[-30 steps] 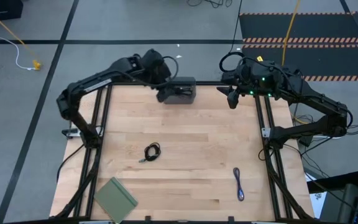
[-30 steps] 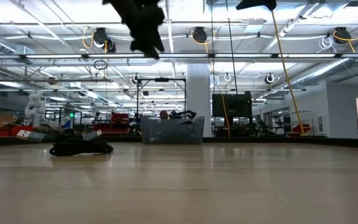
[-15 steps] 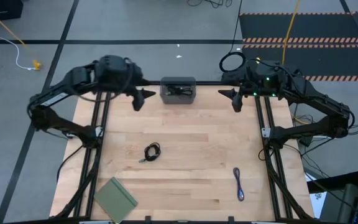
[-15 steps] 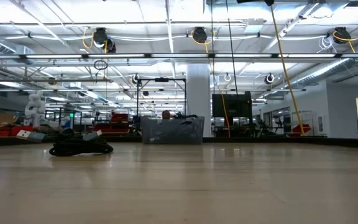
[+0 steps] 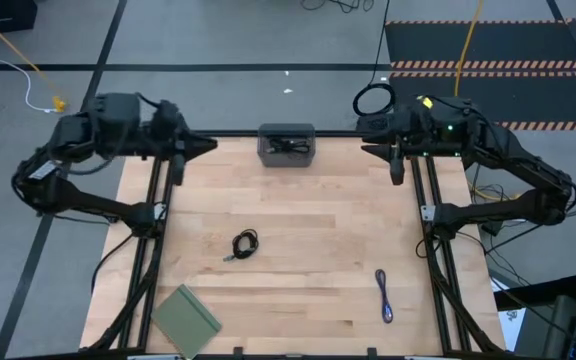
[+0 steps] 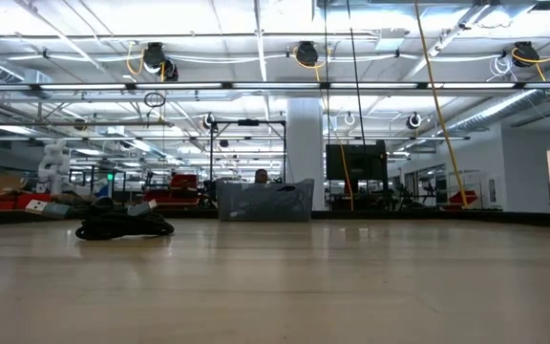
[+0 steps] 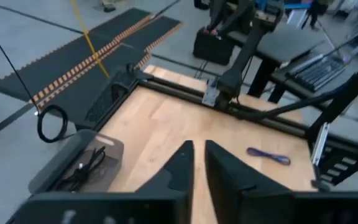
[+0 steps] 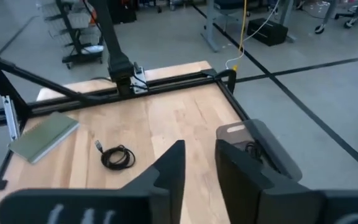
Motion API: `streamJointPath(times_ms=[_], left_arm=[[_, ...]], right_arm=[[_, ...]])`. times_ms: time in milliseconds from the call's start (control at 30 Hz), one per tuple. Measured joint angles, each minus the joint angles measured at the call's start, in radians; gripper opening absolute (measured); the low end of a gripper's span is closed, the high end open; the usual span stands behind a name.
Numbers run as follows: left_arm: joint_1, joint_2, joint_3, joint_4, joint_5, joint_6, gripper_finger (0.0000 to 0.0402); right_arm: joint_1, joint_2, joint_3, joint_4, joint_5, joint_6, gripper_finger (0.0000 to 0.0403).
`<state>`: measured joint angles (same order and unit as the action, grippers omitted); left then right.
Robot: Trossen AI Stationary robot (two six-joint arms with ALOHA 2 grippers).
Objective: Pick and place USB-C Cables
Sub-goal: Put the black USB cable into the black bin
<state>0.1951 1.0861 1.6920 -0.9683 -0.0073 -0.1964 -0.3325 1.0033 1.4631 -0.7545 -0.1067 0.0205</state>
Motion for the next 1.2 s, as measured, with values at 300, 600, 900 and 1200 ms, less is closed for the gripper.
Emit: streamJointPath(times_ms=[300,600,900,1200], left_arm=[[-0.032,-0.071,0.000,-0.011,0.003,0.070,0.0017],[-0.049,-0.183,0.000,-0.051,0.012,0.133,0.0010],[-0.090,-0.217,0.000,-0.053,0.057,0.117,0.0006],[-0.100,-0.188,0.000,-0.055,0.049,0.145,0.0004]], right_arm=[[0.000,-0.060,0.000,0.032,-0.045,0.148,0.0023],[0.040,-0.114,0.000,0.075,-0.054,0.177,0.0002],[0.169,-0.107,0.000,0.101,-0.006,0.257,0.0001],[0.298,-0.099,0.000,0.060,0.085,0.283,0.0000]])
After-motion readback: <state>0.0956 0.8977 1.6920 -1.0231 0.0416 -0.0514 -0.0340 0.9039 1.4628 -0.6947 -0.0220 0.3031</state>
